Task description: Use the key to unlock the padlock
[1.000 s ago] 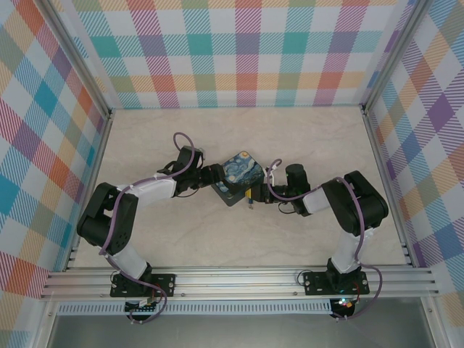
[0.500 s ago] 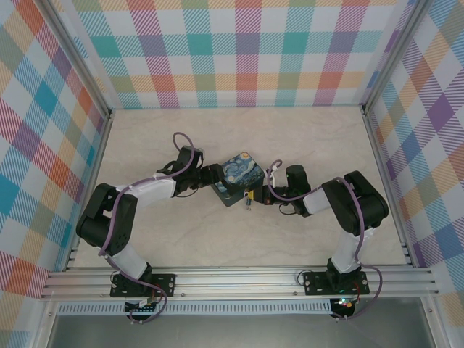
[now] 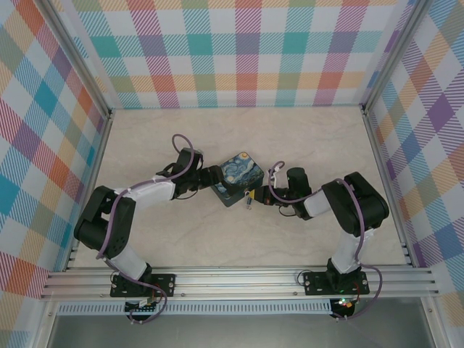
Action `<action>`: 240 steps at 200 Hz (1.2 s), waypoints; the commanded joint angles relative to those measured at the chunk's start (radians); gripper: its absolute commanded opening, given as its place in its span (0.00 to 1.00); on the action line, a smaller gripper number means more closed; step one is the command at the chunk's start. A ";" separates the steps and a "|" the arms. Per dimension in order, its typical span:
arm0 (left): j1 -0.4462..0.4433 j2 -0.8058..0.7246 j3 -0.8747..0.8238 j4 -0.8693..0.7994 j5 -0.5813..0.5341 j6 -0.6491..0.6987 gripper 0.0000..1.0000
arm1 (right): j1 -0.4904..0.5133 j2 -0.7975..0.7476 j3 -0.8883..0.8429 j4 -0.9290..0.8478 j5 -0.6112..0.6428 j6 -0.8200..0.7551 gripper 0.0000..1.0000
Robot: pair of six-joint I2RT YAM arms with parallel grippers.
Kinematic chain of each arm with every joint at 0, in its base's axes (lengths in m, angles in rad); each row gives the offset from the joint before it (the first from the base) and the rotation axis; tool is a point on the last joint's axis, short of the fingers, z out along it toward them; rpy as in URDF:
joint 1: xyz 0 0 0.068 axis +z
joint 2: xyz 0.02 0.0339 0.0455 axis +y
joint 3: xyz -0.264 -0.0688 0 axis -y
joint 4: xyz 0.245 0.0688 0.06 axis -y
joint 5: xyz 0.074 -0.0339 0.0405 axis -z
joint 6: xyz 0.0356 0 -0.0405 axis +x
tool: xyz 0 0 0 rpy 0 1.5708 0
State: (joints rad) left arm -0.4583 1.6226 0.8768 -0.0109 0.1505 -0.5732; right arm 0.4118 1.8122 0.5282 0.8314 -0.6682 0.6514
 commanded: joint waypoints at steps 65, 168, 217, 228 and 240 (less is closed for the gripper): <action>-0.040 0.010 -0.109 -0.164 -0.057 -0.010 0.74 | -0.015 -0.011 -0.053 0.164 0.089 0.172 0.01; -0.048 -0.016 -0.167 -0.130 -0.068 -0.031 0.75 | -0.018 -0.010 -0.124 0.317 0.262 0.311 0.02; -0.048 -0.034 -0.153 -0.151 -0.080 -0.020 0.77 | -0.033 -0.058 -0.152 0.286 0.310 0.291 0.02; -0.044 -0.033 -0.144 -0.162 -0.085 -0.013 0.78 | -0.036 -0.091 -0.154 0.235 0.307 0.262 0.02; -0.038 -0.030 -0.133 -0.173 -0.088 -0.006 0.79 | -0.036 -0.141 -0.155 0.151 0.304 0.216 0.02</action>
State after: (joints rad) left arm -0.4904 1.5620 0.7765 0.0689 0.1101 -0.6167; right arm 0.3820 1.7599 0.3790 1.0641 -0.3748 0.9390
